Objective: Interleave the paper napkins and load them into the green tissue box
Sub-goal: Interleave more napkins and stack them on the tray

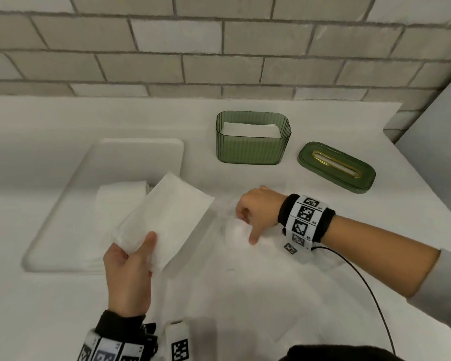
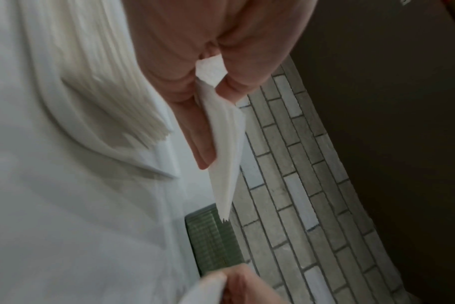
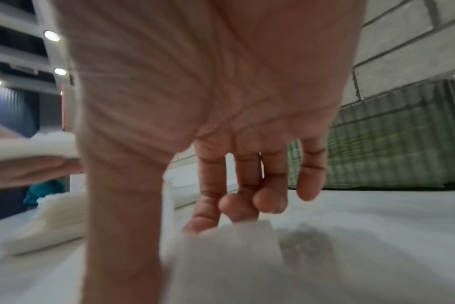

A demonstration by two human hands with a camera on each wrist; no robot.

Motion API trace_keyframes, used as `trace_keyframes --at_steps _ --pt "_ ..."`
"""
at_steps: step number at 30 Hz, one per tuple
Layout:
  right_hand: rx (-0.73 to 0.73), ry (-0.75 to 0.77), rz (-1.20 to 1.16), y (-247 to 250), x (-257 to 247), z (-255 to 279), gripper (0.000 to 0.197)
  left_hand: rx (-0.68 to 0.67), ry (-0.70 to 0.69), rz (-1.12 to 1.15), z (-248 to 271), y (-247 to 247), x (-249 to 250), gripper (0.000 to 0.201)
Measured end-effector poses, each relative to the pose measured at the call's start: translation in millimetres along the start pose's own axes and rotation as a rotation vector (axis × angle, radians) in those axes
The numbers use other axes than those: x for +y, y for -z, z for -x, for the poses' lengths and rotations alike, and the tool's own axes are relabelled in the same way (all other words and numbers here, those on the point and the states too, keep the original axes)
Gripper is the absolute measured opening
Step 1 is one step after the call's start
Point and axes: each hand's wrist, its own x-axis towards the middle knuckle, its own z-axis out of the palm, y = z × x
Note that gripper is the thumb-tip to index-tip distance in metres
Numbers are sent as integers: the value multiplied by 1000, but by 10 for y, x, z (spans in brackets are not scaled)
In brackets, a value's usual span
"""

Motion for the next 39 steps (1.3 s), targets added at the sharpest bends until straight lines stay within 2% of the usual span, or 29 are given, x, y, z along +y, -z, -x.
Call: trace_keyframes --at_steps 3,5,7,10,12,14,16,21,24,27,29,32,34,37,39 --pt "-14 36 -100 55 10 0 28 86 -99 -54 74 64 -50 70" --pt "-25 58 -146 69 8 -1 38 96 -204 -111 111 103 -38 91" --pt "-33 85 -146 39 -13 -10 52 86 -272 -188 154 119 -4 96" --pt "-52 102 -141 -10 -43 -13 65 68 -341 -280 254 101 7 88" --pt "-72 111 -144 -2 -29 -11 53 61 -359 -342 322 62 19 66" --pt "-68 125 -132 33 -4 -7 32 35 -276 -344 337 31 30 45" --pt "-3 135 -143 111 16 20 21 27 -183 -311 297 6 23 36" --pt "297 198 -259 652 -1 289 18 -23 -113 -268 118 -90 15 32" --pt "394 294 -573 1032 3 562 24 -66 -94 -205 1 -193 23 22" --pt "548 357 -968 1247 47 724 29 -103 0 -20 -21 -362 103 37" --pt "578 359 -1189 1277 89 717 36 -145 53 78 -17 -467 161 52" --pt "570 310 -1315 1193 134 651 44 -208 94 181 19 -577 284 83" --pt "567 280 -1343 1095 152 625 47 -248 93 220 44 -623 360 93" --pt "597 256 -1340 955 142 608 44 -317 69 232 113 -682 438 88" --pt "641 235 -1311 880 131 590 44 -332 24 167 160 -724 443 64"
